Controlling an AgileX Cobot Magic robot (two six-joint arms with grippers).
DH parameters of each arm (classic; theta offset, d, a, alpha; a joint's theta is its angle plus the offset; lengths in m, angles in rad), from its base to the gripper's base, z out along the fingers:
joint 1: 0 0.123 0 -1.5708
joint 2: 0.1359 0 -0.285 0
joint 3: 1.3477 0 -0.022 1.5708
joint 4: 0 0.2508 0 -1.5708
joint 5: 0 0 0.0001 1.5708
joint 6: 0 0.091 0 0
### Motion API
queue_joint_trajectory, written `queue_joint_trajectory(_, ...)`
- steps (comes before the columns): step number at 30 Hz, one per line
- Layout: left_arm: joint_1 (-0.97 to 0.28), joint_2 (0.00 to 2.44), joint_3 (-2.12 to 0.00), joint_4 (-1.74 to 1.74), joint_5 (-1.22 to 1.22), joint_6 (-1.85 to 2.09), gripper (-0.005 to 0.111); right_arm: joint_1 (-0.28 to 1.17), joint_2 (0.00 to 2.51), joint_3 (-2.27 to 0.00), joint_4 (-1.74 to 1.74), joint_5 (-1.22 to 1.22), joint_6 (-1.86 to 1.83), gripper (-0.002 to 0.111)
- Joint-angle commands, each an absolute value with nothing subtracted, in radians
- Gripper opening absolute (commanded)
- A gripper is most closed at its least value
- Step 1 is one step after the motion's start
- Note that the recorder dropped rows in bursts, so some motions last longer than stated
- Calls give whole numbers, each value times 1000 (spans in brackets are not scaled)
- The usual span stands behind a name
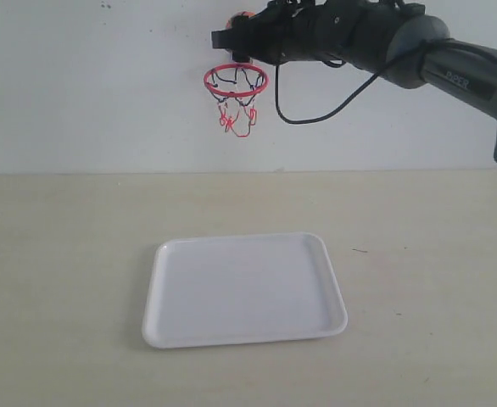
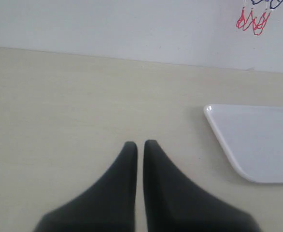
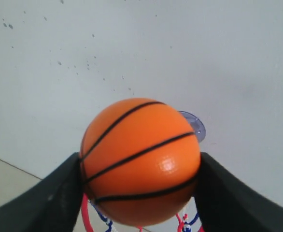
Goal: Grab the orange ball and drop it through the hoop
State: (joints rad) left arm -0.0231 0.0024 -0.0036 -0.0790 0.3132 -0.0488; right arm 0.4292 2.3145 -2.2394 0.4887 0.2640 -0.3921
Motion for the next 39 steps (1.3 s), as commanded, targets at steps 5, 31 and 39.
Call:
queue_joint_trajectory(5, -21, 0, 0, -78, 306, -44, 4, 438, 2312, -2245, 493, 209, -483, 69)
queue_joint_trajectory(31, -21, 0, 0, -78, 306, -44, 4, 264, 2270, -2245, 486, 884, -386, 69)
queue_joint_trajectory(39, -21, 0, 0, -78, 306, -44, 4, 170, 2267, -2232, 465, 1221, -308, 69)
